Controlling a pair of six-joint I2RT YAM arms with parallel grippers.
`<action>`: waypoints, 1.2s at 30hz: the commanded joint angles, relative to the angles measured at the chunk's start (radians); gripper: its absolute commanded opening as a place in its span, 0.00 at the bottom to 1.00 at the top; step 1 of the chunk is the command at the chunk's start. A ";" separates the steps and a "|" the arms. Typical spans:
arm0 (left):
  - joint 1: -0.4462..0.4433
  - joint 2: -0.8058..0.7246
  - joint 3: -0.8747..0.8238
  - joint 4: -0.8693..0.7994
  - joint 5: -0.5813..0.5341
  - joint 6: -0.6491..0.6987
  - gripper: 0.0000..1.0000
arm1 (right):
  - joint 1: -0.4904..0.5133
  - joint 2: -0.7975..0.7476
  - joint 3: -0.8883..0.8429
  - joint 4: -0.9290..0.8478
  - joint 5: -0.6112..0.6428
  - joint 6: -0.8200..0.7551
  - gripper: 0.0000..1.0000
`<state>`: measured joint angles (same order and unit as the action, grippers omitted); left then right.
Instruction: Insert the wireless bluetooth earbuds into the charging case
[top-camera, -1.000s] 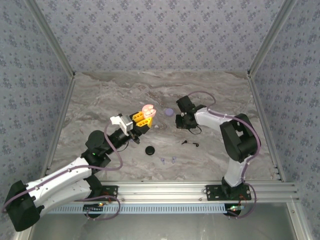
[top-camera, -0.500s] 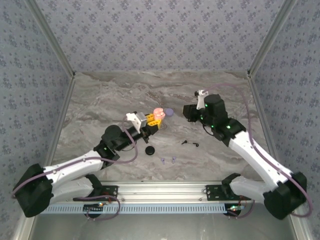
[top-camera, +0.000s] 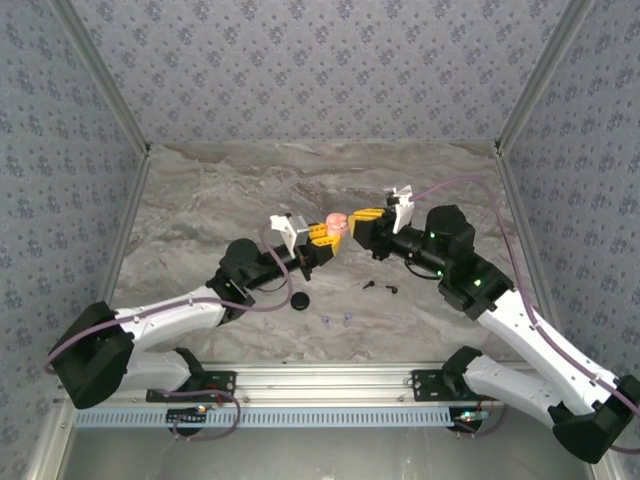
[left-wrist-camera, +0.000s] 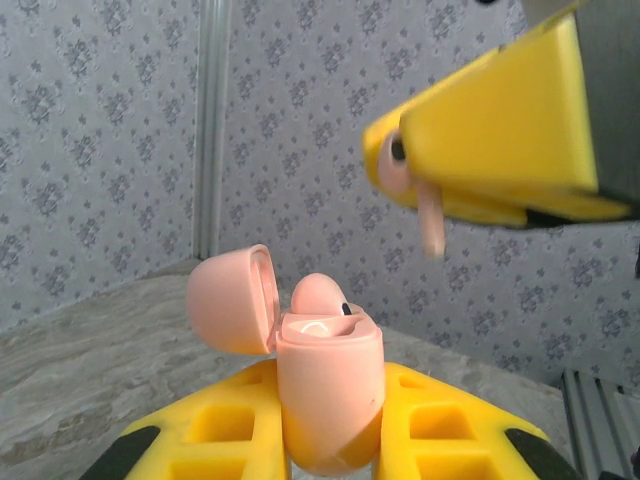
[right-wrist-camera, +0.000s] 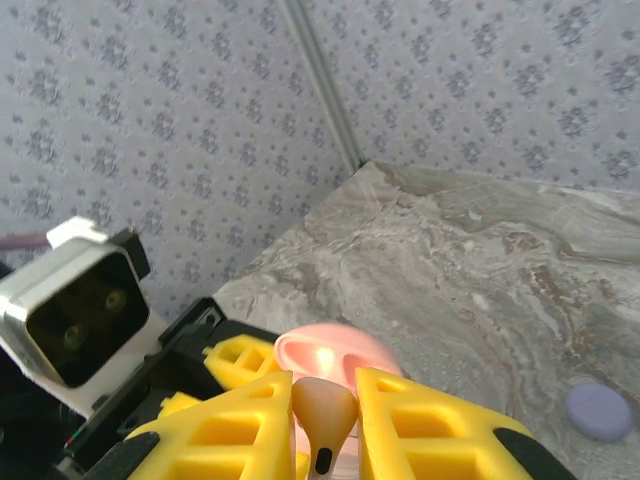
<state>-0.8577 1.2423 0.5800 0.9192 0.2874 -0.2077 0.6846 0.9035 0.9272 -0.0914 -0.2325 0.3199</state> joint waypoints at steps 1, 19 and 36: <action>-0.006 0.005 0.032 0.063 0.038 -0.021 0.00 | 0.025 0.019 0.027 0.038 0.016 -0.041 0.22; -0.006 -0.002 0.030 0.052 0.039 -0.007 0.00 | 0.055 0.067 0.051 0.073 0.074 -0.064 0.23; -0.005 -0.009 0.026 0.054 0.032 -0.007 0.00 | 0.070 0.095 0.032 0.058 0.070 -0.067 0.23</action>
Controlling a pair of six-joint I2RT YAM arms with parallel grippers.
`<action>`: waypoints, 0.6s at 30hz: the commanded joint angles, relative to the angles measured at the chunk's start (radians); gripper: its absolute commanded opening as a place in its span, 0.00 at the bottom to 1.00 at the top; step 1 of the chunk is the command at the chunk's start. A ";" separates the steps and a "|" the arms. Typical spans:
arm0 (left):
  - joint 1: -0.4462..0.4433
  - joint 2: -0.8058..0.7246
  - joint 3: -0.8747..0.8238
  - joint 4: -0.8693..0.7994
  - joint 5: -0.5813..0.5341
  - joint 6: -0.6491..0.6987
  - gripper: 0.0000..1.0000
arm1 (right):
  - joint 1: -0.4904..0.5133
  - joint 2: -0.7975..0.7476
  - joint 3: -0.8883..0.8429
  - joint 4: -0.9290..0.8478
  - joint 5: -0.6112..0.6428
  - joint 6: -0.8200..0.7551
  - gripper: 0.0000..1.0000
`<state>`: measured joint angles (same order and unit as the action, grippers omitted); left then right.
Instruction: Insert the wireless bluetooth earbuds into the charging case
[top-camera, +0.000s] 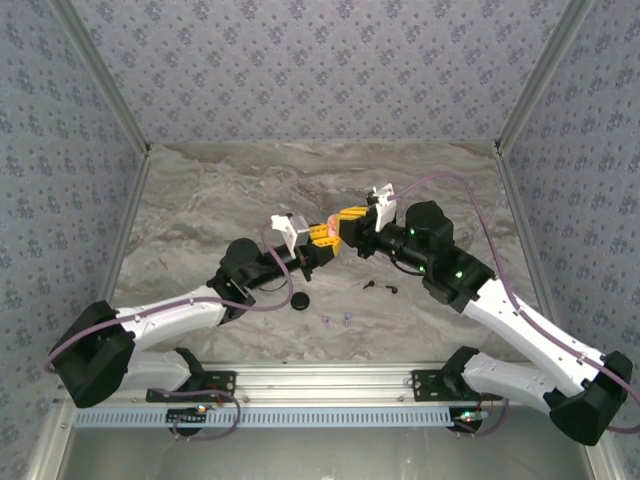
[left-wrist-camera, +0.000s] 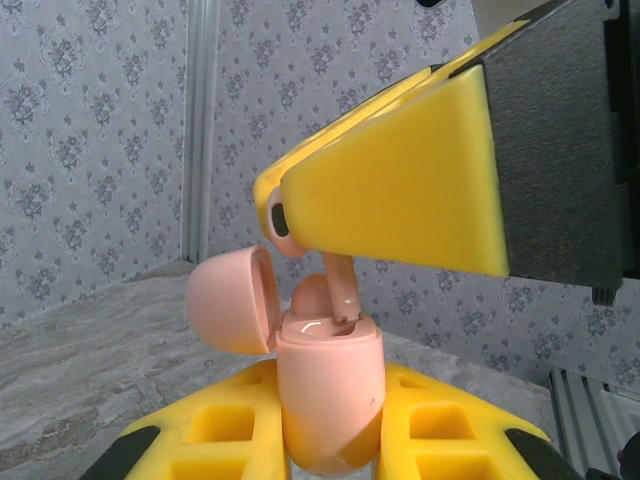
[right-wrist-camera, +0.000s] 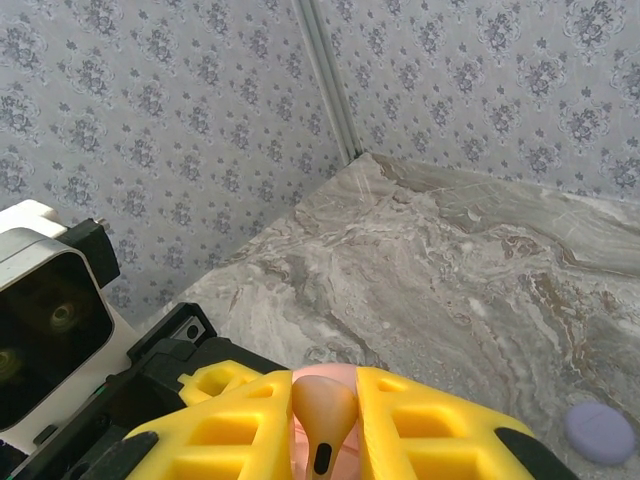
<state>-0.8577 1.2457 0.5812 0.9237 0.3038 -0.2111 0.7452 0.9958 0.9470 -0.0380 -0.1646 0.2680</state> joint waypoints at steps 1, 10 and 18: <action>-0.005 -0.014 0.024 0.050 0.013 -0.004 0.00 | 0.010 0.001 0.010 0.002 0.002 -0.014 0.23; -0.005 -0.021 0.022 0.051 0.013 -0.005 0.00 | 0.013 0.001 0.012 -0.003 -0.004 -0.014 0.23; -0.005 -0.035 0.013 0.052 0.002 -0.004 0.00 | 0.014 -0.002 -0.013 -0.006 -0.016 -0.016 0.24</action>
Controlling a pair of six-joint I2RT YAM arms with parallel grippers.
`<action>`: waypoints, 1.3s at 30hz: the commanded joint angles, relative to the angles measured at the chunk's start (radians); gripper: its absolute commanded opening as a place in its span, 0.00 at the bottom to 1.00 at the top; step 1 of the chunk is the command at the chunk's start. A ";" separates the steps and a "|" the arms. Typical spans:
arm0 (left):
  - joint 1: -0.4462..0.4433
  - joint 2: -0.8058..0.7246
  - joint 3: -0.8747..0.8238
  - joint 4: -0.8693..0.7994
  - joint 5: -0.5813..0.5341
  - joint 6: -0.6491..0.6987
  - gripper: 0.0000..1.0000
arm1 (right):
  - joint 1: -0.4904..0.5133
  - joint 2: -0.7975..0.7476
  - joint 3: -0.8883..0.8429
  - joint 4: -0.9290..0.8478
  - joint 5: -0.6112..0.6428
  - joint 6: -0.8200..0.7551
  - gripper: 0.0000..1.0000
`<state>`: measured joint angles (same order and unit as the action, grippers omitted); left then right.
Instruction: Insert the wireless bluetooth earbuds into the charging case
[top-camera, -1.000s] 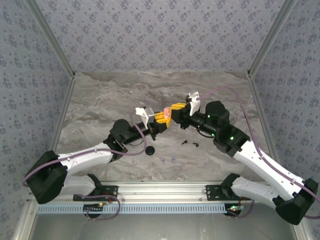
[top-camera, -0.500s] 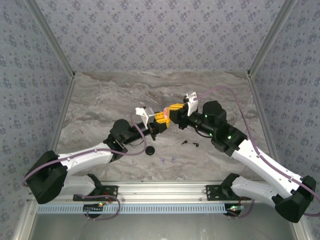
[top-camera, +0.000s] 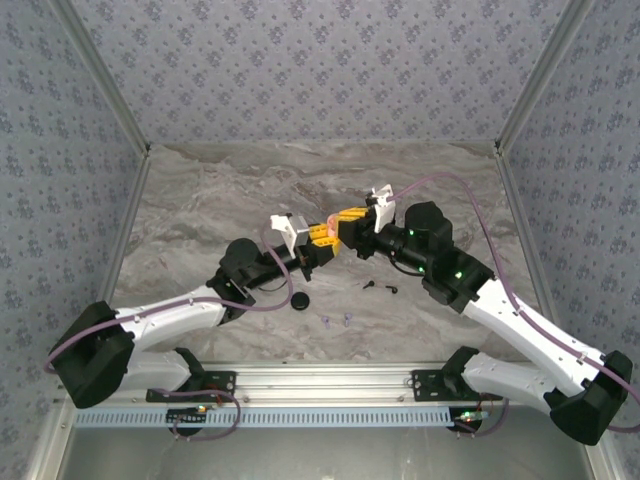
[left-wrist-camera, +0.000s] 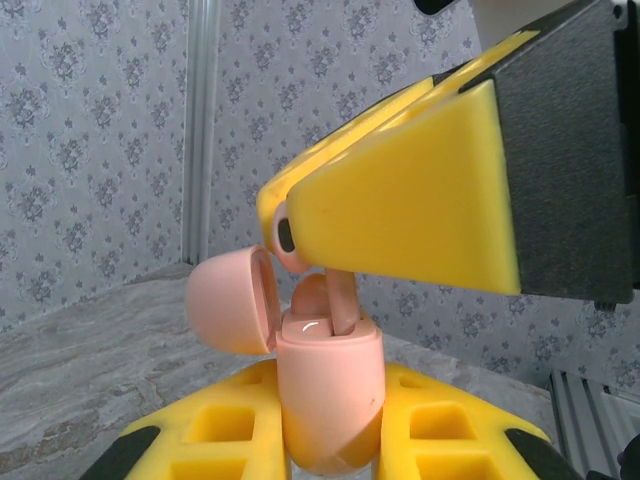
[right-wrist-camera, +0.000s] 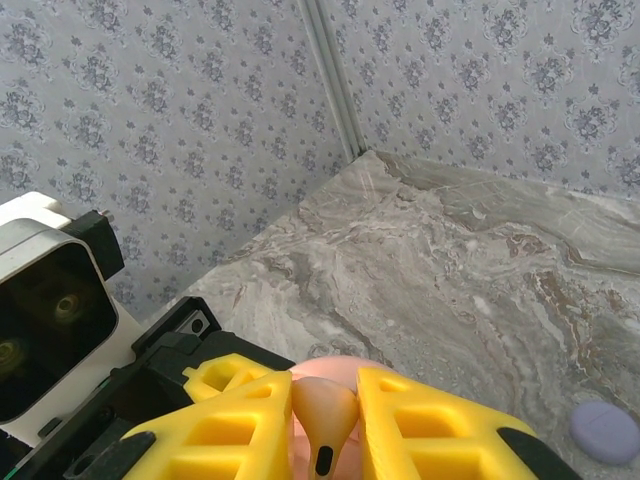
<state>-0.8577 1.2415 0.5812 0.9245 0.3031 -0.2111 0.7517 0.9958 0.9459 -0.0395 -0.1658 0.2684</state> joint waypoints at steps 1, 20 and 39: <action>-0.006 -0.033 0.012 0.051 0.002 -0.005 0.00 | 0.008 -0.003 -0.012 -0.003 -0.018 -0.018 0.25; -0.006 -0.047 -0.003 0.055 -0.002 -0.002 0.00 | -0.004 -0.024 0.108 -0.091 -0.033 0.002 0.50; -0.005 -0.058 0.007 0.065 0.047 -0.010 0.00 | -0.222 -0.022 -0.063 0.164 -0.518 0.328 1.00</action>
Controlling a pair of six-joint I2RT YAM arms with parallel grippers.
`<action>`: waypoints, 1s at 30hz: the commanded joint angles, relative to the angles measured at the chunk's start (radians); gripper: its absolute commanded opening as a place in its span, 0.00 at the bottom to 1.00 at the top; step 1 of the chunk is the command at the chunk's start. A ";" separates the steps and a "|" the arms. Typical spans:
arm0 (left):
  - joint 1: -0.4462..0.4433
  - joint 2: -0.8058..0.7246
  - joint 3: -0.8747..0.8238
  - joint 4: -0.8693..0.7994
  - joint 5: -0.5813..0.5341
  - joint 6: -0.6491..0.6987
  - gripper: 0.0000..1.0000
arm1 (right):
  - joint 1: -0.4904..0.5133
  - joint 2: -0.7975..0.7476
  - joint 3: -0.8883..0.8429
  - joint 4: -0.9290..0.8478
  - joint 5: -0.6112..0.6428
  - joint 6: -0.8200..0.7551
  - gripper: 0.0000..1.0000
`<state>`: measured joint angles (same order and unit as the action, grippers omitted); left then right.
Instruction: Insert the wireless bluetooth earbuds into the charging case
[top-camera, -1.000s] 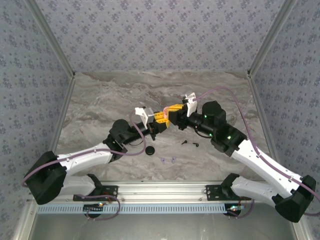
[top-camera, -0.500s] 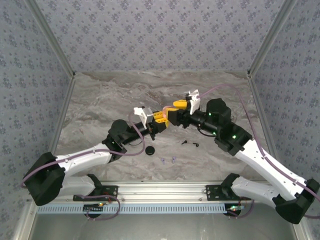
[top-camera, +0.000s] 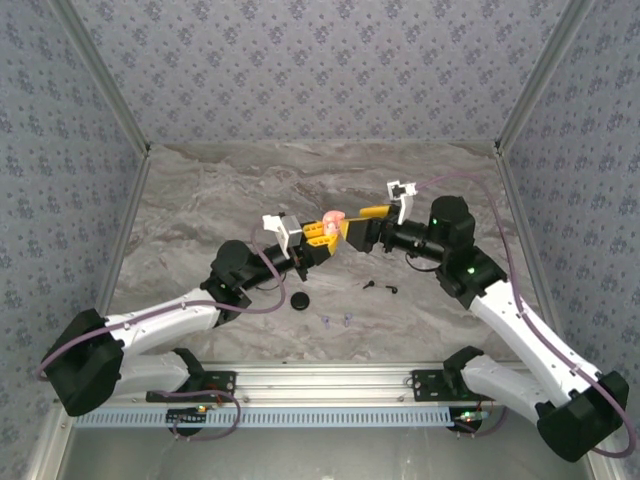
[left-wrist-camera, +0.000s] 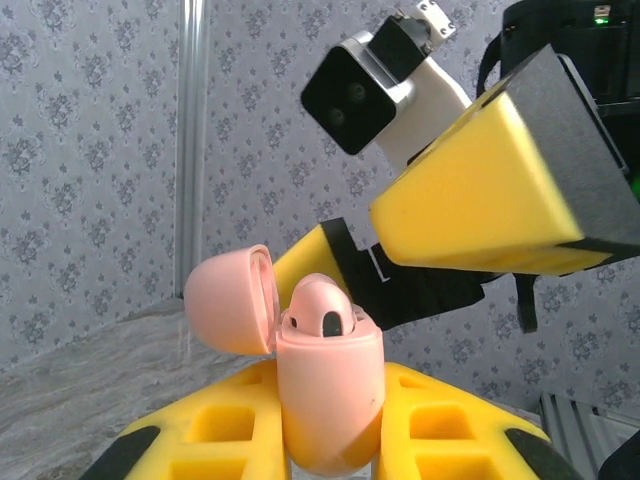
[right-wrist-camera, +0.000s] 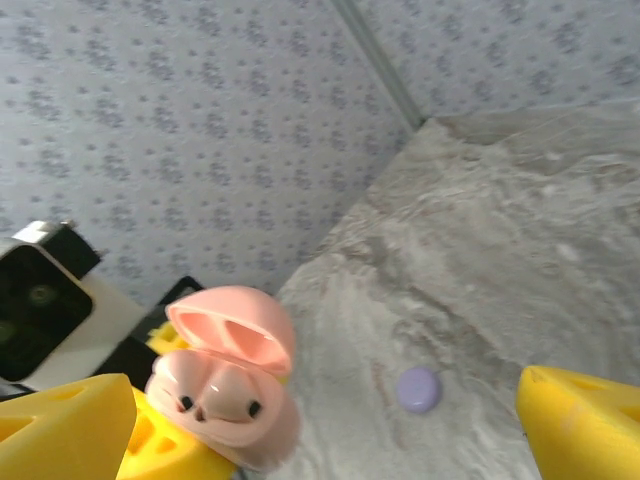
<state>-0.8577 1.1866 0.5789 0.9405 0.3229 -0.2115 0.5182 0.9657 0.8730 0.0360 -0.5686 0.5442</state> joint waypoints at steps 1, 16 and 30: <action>-0.006 0.001 0.012 0.049 0.027 -0.011 0.00 | 0.018 0.017 0.016 0.100 -0.128 0.056 1.00; -0.005 0.008 0.021 0.029 0.019 -0.002 0.00 | 0.106 0.039 0.123 0.104 -0.179 0.040 0.98; -0.006 0.011 0.021 0.019 0.005 0.003 0.00 | 0.115 -0.037 0.103 0.028 -0.114 -0.041 0.96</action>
<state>-0.8661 1.1946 0.5812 0.9783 0.3527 -0.2108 0.6182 0.9699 0.9546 0.0505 -0.6693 0.5320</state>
